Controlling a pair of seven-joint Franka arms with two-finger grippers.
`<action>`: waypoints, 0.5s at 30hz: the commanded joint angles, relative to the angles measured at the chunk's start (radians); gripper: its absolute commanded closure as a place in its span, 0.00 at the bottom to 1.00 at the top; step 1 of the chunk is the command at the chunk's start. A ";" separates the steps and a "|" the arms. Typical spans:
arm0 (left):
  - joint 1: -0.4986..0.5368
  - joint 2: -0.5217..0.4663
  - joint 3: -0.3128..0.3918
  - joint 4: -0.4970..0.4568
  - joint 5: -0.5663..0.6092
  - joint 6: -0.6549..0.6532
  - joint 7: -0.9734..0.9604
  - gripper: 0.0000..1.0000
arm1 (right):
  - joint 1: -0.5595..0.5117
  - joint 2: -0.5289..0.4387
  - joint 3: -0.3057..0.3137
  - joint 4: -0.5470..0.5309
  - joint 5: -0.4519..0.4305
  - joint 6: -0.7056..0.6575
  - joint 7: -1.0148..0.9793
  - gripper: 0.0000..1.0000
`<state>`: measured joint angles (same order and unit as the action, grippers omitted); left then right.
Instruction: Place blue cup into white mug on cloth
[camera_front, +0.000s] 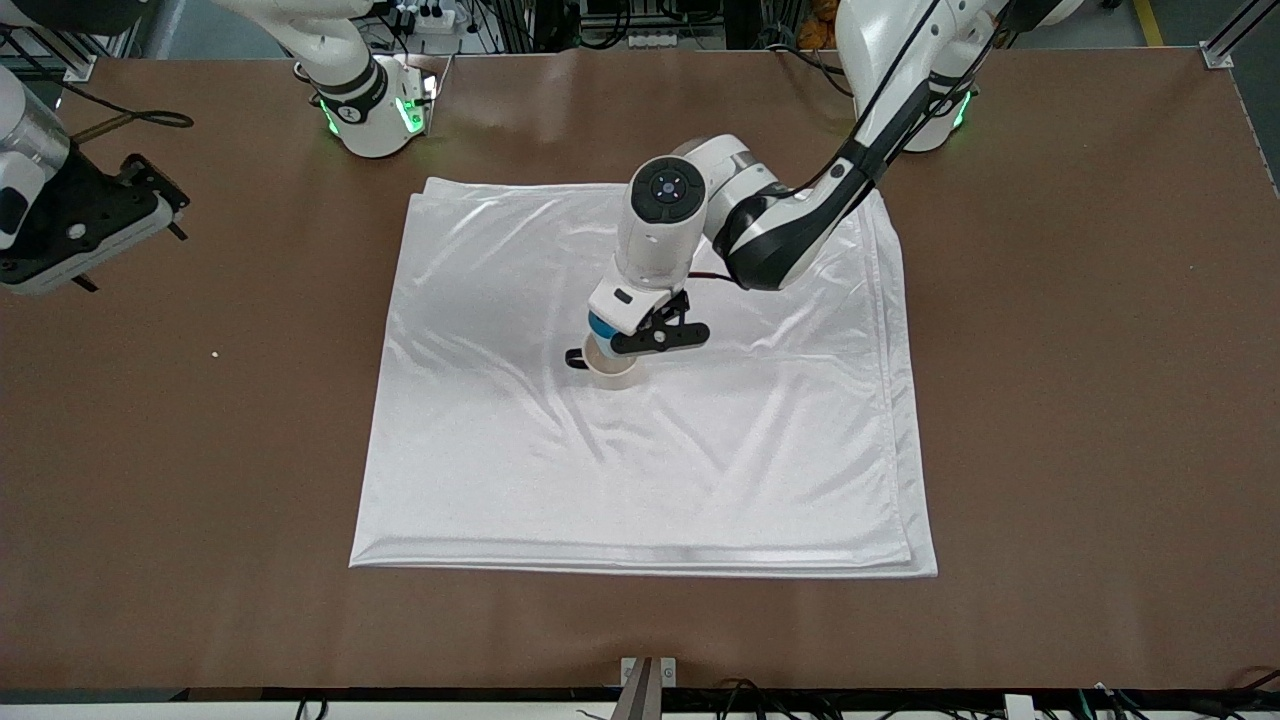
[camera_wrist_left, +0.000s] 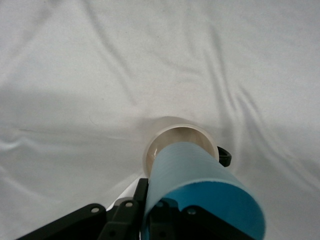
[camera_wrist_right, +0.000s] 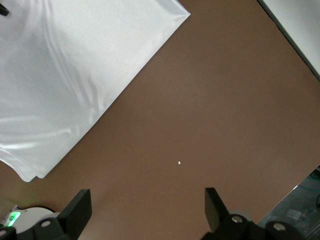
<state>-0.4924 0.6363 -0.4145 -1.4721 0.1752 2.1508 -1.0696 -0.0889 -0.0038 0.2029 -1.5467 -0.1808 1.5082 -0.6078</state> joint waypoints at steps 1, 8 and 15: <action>-0.009 0.039 -0.003 0.029 0.032 0.041 -0.013 1.00 | -0.061 0.005 0.016 0.016 0.052 -0.013 0.149 0.00; -0.031 0.051 0.020 0.027 0.032 0.054 -0.012 1.00 | -0.087 0.011 0.015 0.016 0.121 0.003 0.380 0.00; -0.044 0.069 0.026 0.027 0.032 0.054 -0.012 1.00 | -0.097 0.016 0.015 0.011 0.112 0.041 0.463 0.00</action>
<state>-0.5126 0.6828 -0.4022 -1.4711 0.1761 2.2013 -1.0696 -0.1625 0.0053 0.2028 -1.5468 -0.0800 1.5367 -0.2172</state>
